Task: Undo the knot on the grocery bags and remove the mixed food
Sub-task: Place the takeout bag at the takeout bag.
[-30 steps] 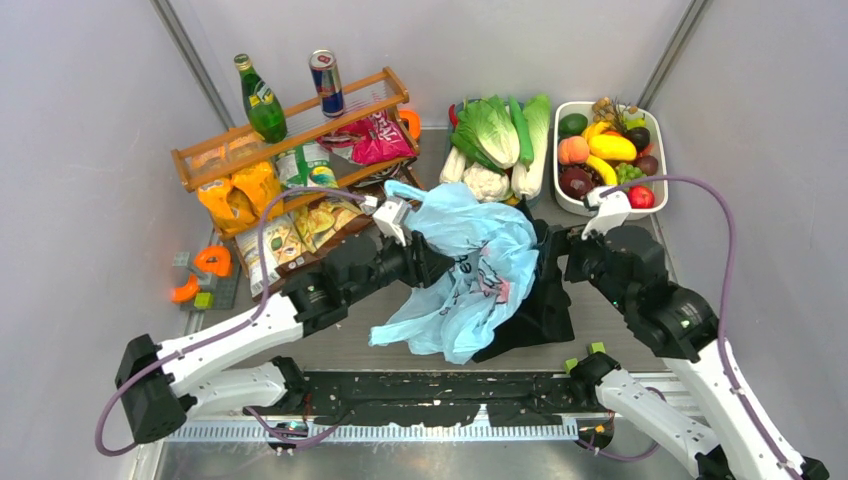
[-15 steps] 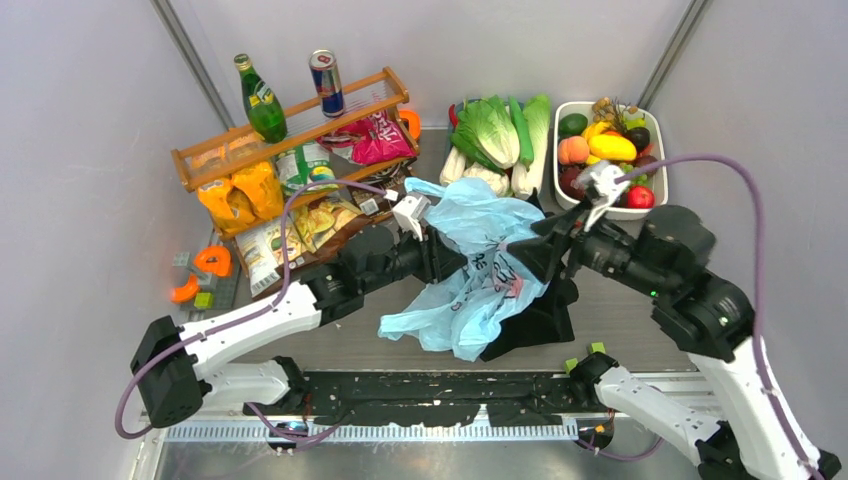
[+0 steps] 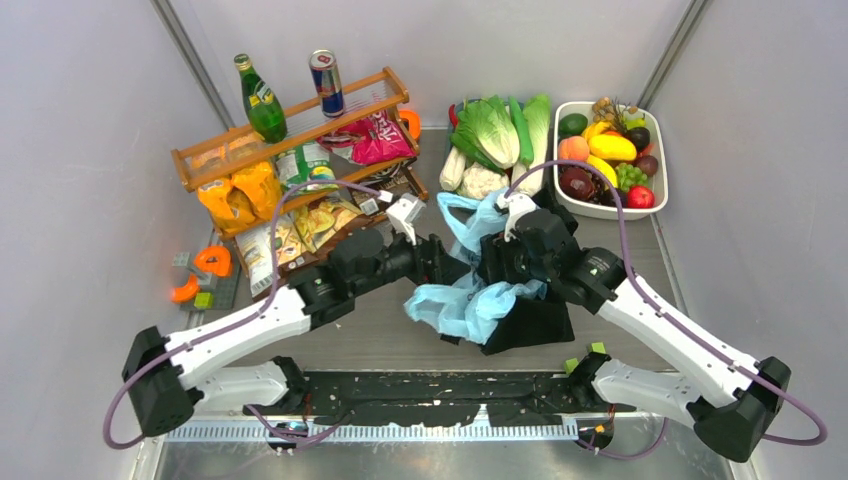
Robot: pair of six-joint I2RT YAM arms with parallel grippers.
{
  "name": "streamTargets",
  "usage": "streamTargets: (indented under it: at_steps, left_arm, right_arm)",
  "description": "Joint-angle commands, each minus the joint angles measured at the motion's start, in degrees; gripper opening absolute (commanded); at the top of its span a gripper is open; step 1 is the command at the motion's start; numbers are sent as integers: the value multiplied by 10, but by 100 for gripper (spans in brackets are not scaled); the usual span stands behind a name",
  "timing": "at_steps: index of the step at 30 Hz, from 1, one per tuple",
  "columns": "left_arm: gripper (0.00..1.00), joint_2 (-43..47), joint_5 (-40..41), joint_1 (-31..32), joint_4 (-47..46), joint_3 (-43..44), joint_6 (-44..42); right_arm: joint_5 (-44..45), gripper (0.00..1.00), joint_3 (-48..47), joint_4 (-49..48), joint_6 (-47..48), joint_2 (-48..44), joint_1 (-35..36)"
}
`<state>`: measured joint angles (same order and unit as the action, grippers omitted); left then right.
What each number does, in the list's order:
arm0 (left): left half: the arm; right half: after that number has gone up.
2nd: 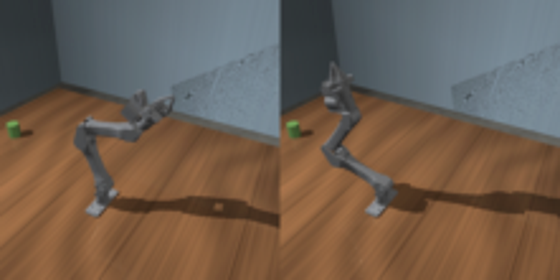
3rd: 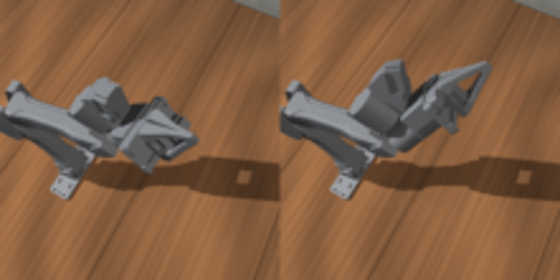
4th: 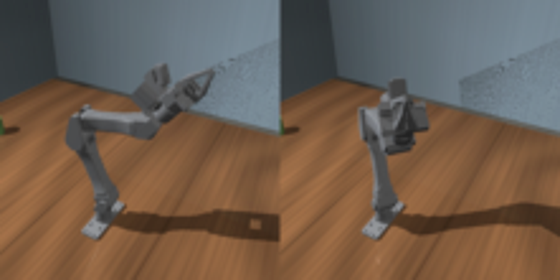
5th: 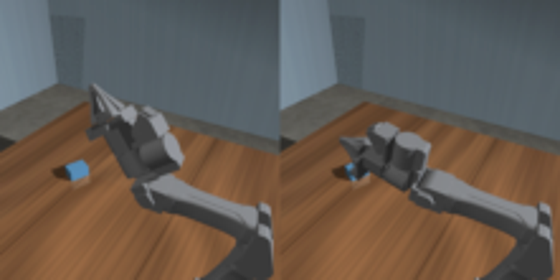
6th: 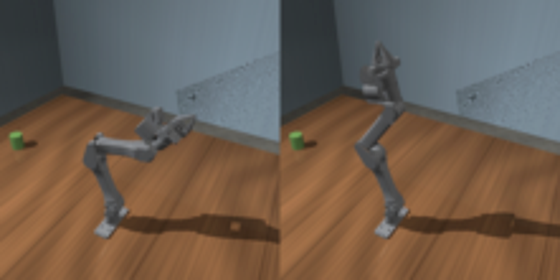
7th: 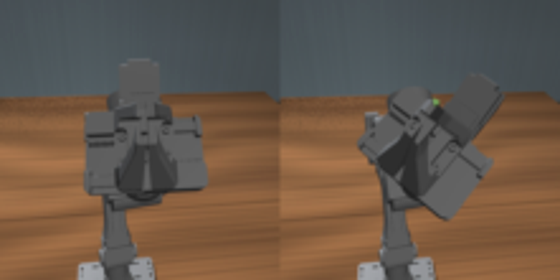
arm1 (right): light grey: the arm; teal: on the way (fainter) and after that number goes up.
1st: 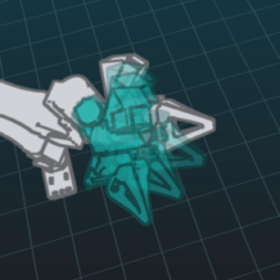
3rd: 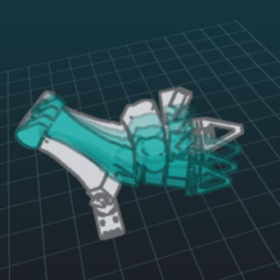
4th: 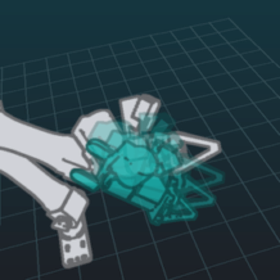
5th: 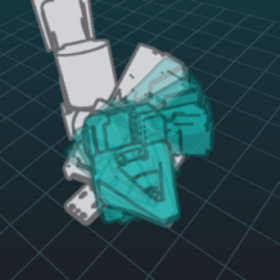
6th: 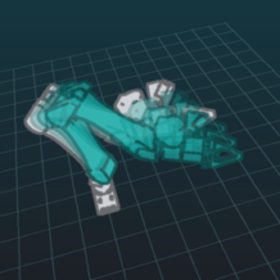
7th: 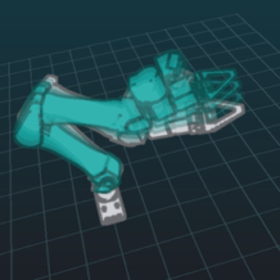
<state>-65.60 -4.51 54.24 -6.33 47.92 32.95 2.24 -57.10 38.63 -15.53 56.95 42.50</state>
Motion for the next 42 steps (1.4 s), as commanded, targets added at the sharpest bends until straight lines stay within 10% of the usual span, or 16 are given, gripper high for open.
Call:
streamTargets:
  at_steps: [1, 8, 15, 28, 32, 36, 42]
  left_arm:
    - [89, 101, -14, 4, -1, -13, -41]
    - [100, 167, 64, 1, 7, -63, -36]
    - [100, 46, 54, -4, 6, -23, -27]
    - [82, -67, 67, -8, -67, 18, -39]
    - [58, -89, 62, -8, -80, 32, -51]
    - [5, -109, 47, -8, -65, 49, -68]
    - [0, -43, 62, -10, -51, 76, -34]
  right_arm:
    - [82, 69, 49, -25, -40, 3, -26]
    - [127, 72, 127, -61, -50, 57, -40]
    - [154, 91, 189, -146, -59, 69, -40]
    - [170, 96, 234, -155, -41, 10, -40]
    - [177, 96, 234, -144, -51, 9, -41]
    - [188, 96, 231, -121, -65, 2, -39]
    - [214, 95, 230, -109, -95, 15, -38]
